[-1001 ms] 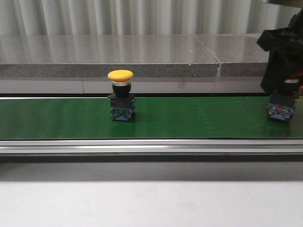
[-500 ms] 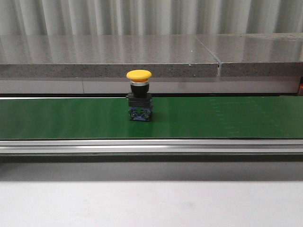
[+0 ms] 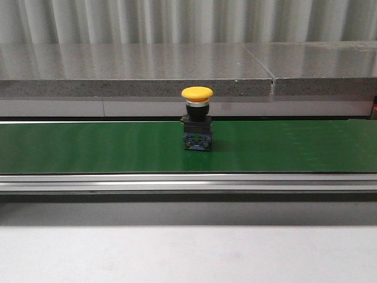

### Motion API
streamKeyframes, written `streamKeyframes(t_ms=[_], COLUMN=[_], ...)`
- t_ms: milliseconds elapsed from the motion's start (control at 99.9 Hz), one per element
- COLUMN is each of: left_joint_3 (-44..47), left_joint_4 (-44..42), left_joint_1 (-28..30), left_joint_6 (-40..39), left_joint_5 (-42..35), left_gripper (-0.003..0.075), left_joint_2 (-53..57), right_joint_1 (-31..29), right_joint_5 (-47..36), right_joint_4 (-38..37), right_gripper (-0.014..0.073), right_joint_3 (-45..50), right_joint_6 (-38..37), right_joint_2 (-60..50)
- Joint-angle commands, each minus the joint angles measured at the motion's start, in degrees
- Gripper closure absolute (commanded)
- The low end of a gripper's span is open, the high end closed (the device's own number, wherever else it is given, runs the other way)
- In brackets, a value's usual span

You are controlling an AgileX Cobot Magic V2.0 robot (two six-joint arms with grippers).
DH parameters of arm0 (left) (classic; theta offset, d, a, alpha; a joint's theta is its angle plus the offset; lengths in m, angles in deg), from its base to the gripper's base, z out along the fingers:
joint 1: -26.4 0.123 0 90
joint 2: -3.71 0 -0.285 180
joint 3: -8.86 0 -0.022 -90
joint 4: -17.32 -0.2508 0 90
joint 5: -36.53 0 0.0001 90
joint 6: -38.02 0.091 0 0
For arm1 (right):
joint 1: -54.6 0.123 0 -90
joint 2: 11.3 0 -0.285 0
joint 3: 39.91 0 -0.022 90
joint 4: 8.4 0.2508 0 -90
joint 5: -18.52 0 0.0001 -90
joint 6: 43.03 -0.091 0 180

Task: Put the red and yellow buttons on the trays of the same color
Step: 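Carry the red button with the right gripper into the red tray and release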

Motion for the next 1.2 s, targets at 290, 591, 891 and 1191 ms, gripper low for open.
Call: streamKeyframes(t_ms=[290,591,891,1191], left_joint_3=[-1.5,-1.5,-1.5,-1.5], left_joint_4=[0.6,0.6,0.6,0.6], left_joint_1=[-0.4,-0.4,-0.4,-0.4], left_joint_6=[0.0,0.0,0.0,0.0], left_joint_5=[-3.9,-3.9,-3.9,-3.9], left_gripper=[0.074,0.074,0.074,0.074], left_joint_2=[-0.5,-0.5,-0.5,-0.5], right_joint_1=[-4.4,-4.5,-5.3,-6.3], right_joint_5=[-1.9,-3.3,-4.7,-4.6], right_joint_4=[1.2,1.1,0.9,0.9], right_gripper=[0.0426,0.0426,0.0426,0.0394], right_joint_3=[-12.4,-20.0,-22.5,-22.5], right_joint_6=[-0.7,-0.7,-0.7,-0.7], right_joint_2=[8.8,17.0,21.2,23.4])
